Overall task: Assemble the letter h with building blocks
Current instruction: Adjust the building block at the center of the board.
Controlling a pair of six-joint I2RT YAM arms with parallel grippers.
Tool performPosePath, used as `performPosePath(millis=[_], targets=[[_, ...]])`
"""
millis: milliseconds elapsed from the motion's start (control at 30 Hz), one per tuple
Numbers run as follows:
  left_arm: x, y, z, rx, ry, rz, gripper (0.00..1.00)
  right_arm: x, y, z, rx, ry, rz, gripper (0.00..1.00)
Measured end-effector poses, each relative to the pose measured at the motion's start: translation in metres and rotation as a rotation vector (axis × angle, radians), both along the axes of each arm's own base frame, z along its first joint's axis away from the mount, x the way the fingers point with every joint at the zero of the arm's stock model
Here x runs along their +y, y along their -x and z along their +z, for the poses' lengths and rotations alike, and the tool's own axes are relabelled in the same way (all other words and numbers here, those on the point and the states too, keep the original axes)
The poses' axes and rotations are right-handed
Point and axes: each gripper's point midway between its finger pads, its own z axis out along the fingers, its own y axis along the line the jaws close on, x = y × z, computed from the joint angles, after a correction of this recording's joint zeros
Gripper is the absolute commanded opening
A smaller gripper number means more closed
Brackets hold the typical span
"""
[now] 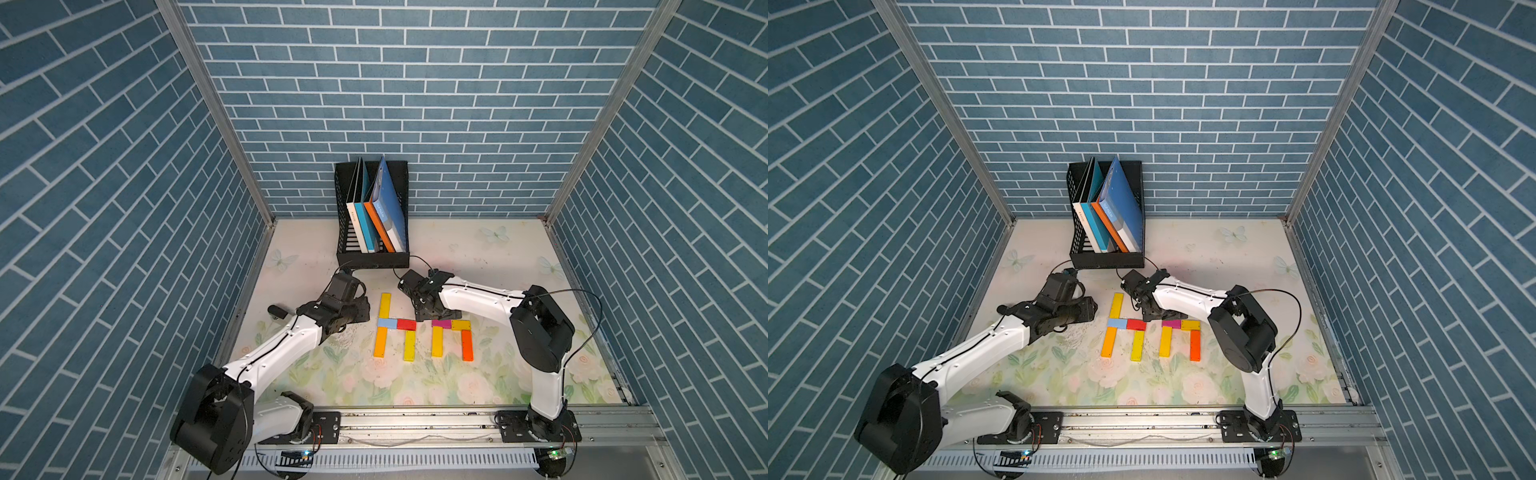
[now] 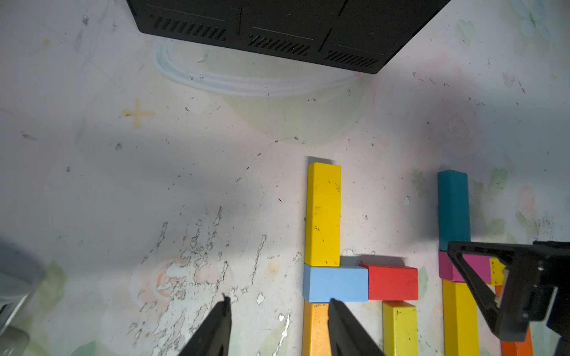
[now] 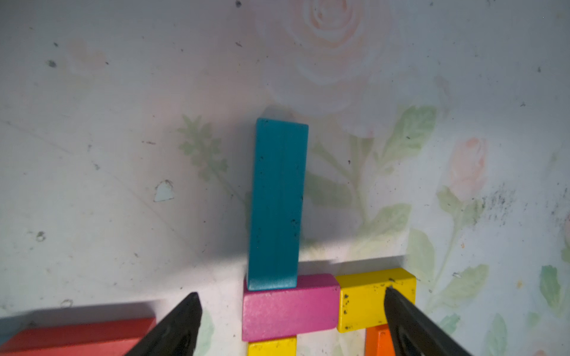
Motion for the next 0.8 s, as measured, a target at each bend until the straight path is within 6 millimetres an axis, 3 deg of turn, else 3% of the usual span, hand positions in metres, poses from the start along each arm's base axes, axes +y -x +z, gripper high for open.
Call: performPosePath(millis=[800], targets=[[0.000,0.000,0.000,0.000,-0.001,0.001,0.55,-0.014,0.012,-0.021,0.040,0.060,-0.010,0.90]])
